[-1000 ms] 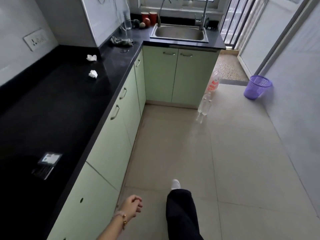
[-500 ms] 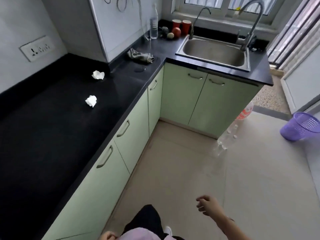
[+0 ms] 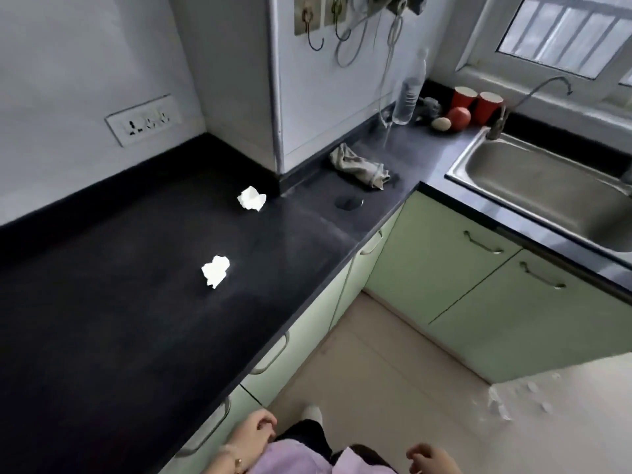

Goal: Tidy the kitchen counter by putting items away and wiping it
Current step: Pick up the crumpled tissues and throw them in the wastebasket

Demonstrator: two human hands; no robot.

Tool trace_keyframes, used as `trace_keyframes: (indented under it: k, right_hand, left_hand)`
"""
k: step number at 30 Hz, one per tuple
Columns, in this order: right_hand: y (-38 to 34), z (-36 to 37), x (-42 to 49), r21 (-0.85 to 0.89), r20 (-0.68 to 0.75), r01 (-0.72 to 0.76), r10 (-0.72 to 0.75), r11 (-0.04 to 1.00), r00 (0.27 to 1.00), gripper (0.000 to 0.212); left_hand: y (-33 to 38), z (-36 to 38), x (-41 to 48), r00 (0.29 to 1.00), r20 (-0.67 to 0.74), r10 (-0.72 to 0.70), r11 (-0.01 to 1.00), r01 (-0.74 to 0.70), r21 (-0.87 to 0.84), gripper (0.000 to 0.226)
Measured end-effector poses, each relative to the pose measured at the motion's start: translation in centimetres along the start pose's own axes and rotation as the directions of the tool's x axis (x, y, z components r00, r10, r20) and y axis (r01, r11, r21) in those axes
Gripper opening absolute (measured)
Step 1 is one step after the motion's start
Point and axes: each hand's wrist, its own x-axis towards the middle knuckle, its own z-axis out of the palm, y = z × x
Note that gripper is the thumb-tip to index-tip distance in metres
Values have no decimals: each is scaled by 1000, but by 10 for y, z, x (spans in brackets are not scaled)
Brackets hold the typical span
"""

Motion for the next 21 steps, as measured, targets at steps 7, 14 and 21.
trace_keyframes:
  k: [7,14,21]
  right_hand:
    - [-136,-56,44,-135,105,302,-290,944,951,25]
    - [-279,-86,47,-209,226,680,-642,702,733,31]
    - [-376,-103,47,-273,447,880,-758,389,475,25]
  left_hand:
    - [130,-55,-26,929,-212,304,933,-335,-131,38]
    - [106,-99,-5,543,-758,361,922,-88,376,32]
    - [93,-78,6,702,-712,9,900,304,312,50]
